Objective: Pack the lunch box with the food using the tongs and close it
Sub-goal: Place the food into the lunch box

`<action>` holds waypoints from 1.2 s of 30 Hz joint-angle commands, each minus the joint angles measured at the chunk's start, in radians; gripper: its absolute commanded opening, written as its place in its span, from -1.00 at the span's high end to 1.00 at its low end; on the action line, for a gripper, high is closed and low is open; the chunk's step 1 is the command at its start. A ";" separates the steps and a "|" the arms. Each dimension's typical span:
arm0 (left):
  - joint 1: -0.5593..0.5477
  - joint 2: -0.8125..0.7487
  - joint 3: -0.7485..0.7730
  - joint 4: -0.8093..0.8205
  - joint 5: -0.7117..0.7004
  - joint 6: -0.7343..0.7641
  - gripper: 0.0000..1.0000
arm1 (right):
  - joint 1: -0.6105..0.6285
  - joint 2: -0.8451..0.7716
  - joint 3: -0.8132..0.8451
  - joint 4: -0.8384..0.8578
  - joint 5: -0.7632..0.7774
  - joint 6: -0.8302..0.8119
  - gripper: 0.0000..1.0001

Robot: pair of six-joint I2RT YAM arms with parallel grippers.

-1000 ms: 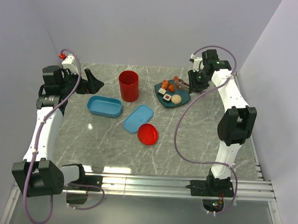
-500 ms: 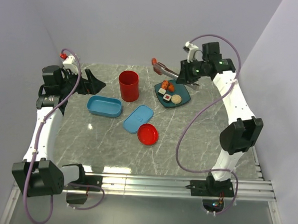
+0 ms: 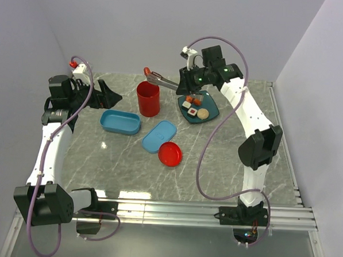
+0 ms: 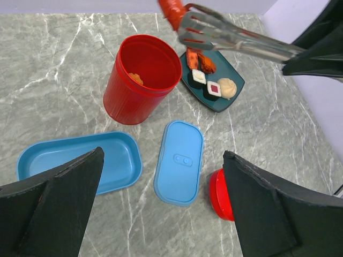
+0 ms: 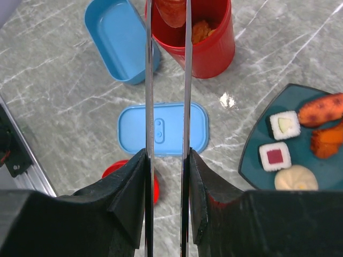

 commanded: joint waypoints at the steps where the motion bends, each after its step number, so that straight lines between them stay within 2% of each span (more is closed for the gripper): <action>1: 0.003 -0.016 0.023 0.031 0.017 0.010 -0.99 | 0.023 0.023 0.072 0.070 -0.006 0.022 0.60; 9: 0.003 -0.014 0.022 0.020 0.001 0.023 -0.99 | 0.035 0.068 0.052 0.088 0.019 0.026 0.56; 12: 0.003 -0.010 0.020 0.019 -0.008 0.020 -0.99 | 0.037 0.074 0.041 0.088 0.017 0.022 0.45; 16: 0.003 -0.011 0.022 0.017 -0.008 0.020 -0.99 | 0.037 0.072 0.044 0.091 0.031 0.030 0.07; 22: 0.005 -0.017 0.028 0.007 -0.011 0.024 -0.99 | 0.037 0.068 0.057 0.090 0.025 0.039 -0.17; 31: 0.005 -0.031 0.028 0.005 -0.014 0.018 -0.99 | 0.017 -0.050 0.014 0.104 0.085 0.067 -0.34; 36: 0.003 -0.036 0.023 0.010 -0.016 0.020 -0.99 | -0.084 -0.098 -0.035 0.072 0.067 0.065 -0.34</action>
